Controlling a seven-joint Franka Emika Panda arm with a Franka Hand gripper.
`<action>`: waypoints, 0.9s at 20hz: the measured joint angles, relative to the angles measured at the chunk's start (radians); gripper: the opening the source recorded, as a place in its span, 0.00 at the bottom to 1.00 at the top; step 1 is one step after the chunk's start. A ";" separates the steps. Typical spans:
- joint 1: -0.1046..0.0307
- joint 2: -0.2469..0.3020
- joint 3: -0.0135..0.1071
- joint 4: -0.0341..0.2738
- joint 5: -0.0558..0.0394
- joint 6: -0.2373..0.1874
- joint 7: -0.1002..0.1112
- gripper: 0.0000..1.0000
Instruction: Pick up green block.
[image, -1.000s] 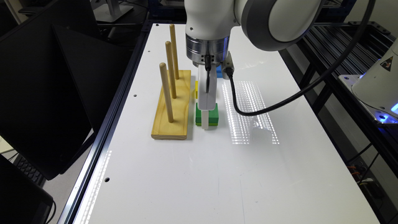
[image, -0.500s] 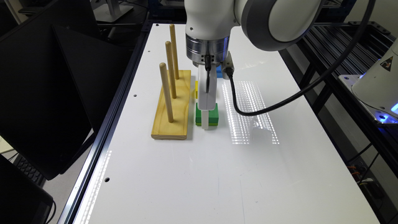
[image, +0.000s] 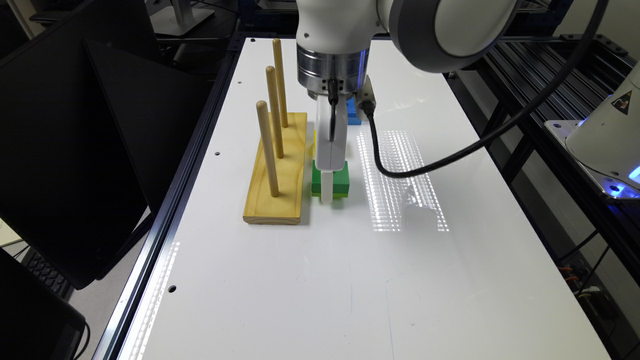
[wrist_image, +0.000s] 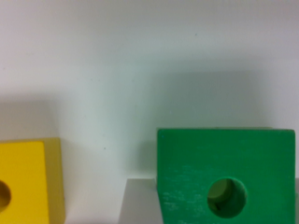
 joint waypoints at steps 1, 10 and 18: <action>0.000 -0.003 0.000 0.000 0.0000 -0.003 0.000 0.00; 0.000 -0.134 0.005 -0.001 0.0093 -0.129 0.000 0.00; 0.000 -0.184 0.006 -0.001 0.0135 -0.170 0.000 0.00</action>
